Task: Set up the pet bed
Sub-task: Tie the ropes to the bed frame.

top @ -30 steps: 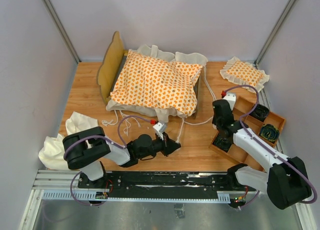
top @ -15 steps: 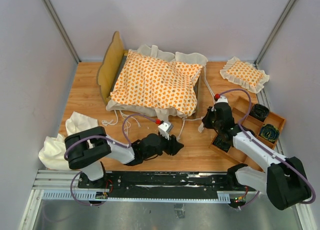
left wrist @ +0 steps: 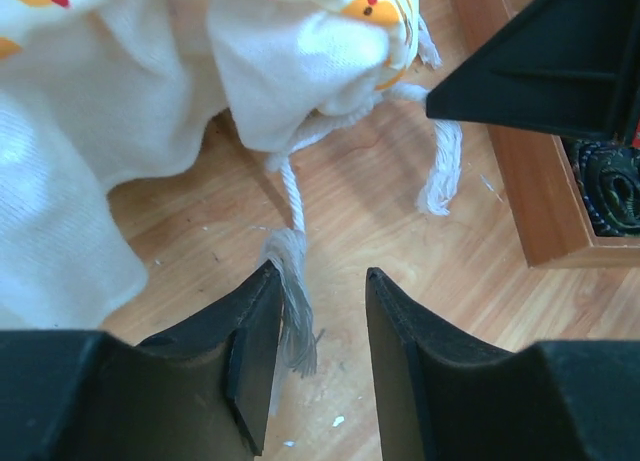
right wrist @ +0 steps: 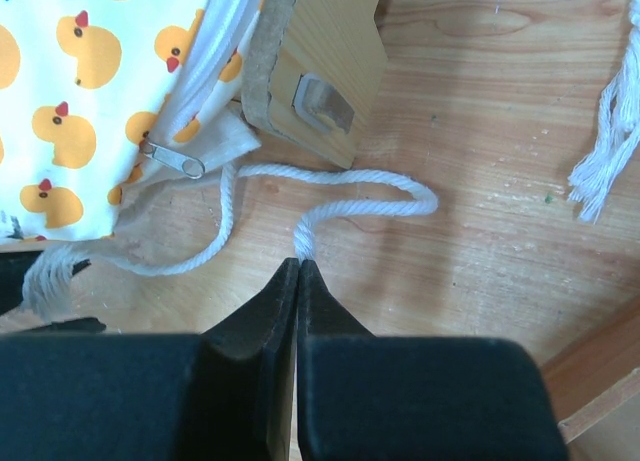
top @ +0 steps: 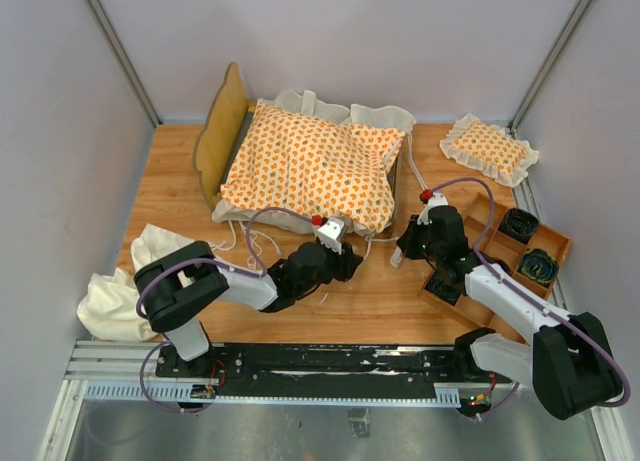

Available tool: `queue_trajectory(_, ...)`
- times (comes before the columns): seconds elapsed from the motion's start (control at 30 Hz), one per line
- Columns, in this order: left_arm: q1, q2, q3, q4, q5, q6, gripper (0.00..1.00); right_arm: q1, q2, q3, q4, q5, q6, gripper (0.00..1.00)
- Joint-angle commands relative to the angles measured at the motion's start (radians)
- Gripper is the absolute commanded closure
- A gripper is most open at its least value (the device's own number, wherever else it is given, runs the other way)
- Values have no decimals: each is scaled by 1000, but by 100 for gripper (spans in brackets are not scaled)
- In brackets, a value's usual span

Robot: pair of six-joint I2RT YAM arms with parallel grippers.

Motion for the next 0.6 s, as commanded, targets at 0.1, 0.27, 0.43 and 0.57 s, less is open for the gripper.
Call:
queue_trajectory(0.1, 17, -124, -26, 7, 148, -33, 59, -8, -21, -19, 11, -8, -48, 100)
queue_trajectory(0.27, 6, -289, -90, -89, 310, -170, 54, -8, -16, -19, 10, -1, -55, 100)
queue_trajectory(0.43, -40, -442, -163, -229, 284, -249, 49, -8, -17, -15, 11, -6, -55, 100)
queue_trajectory(0.57, -43, -526, -203, -344, 264, -285, 41, -8, -26, -20, 7, -4, -55, 100)
